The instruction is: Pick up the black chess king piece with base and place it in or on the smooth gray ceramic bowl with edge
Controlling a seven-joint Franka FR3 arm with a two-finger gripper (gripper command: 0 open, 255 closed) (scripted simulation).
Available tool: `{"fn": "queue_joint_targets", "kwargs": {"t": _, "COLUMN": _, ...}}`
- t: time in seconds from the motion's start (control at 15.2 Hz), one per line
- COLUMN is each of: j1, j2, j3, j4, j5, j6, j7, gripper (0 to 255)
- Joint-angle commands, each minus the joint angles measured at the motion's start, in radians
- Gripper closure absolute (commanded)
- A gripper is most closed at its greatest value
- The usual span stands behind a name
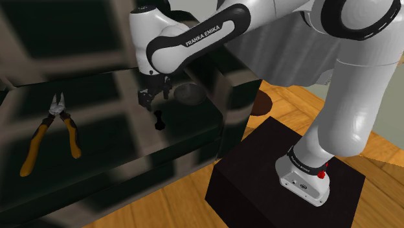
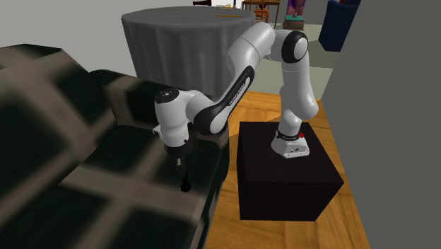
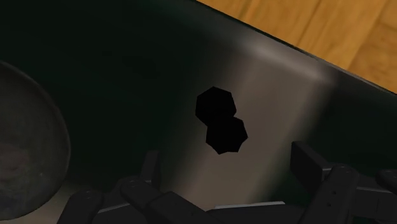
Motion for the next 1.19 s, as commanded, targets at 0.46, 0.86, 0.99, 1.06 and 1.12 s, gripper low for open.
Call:
{"fn": "queue_joint_targets", "kwargs": {"t": 0.46, "j1": 0.023, "j2": 0.09, "j3": -0.017, "j4": 0.001, "j5": -0.043, "j6": 0.075, "j7": 0.03, "gripper": 0}}
{"fn": "queue_joint_targets", "kwargs": {"t": 0.86, "j1": 0.023, "j2": 0.09, "j3": -0.017, "j4": 0.001, "j5": -0.043, "j6": 0.075, "j7": 0.03, "gripper": 0}}
{"fn": "queue_joint_targets", "kwargs": {"t": 0.99, "j1": 0.022, "j2": 0.09, "j3": -0.017, "j4": 0.001, "j5": -0.043, "j6": 0.075, "j7": 0.03, "gripper": 255}}
{"fn": "queue_joint_targets", "kwargs": {"t": 1.06, "j1": 0.022, "j2": 0.09, "j3": -0.017, "j4": 0.001, "j5": -0.043, "j6": 0.075, "j7": 0.03, "gripper": 255}}
{"fn": "queue_joint_targets", "kwargs": {"t": 1.12, "j1": 0.022, "j2": 0.09, "j3": -0.017, "j4": 0.001, "j5": -0.043, "j6": 0.075, "j7": 0.03, "gripper": 255}}
